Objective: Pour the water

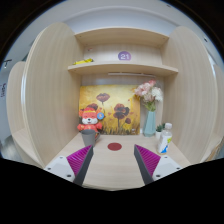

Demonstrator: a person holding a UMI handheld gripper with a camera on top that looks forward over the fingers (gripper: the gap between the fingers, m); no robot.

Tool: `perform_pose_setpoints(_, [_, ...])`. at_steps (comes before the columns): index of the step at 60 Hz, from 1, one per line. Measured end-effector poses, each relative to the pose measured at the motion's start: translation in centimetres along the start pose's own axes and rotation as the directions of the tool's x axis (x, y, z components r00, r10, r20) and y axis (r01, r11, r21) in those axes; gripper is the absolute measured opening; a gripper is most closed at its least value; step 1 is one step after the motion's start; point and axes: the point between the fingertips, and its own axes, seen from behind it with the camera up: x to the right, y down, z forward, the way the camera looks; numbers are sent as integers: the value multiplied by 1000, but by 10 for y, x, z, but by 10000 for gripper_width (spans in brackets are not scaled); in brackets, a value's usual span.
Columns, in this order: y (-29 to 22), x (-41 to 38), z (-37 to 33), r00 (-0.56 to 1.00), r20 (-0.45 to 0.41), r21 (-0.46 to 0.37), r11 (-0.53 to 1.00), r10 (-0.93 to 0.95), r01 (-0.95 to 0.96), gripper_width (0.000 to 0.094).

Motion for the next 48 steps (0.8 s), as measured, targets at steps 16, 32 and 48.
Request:
perform_pose_setpoints(16, [58,78,35,998,-67,-32,999,-9,7,851])
perform_pose_setpoints(32, [105,193,84,972,-234,-52,998,34,-48,845])
perform_pose_setpoints(48, [68,276,145,954,-294,24,998,56,-51,828])
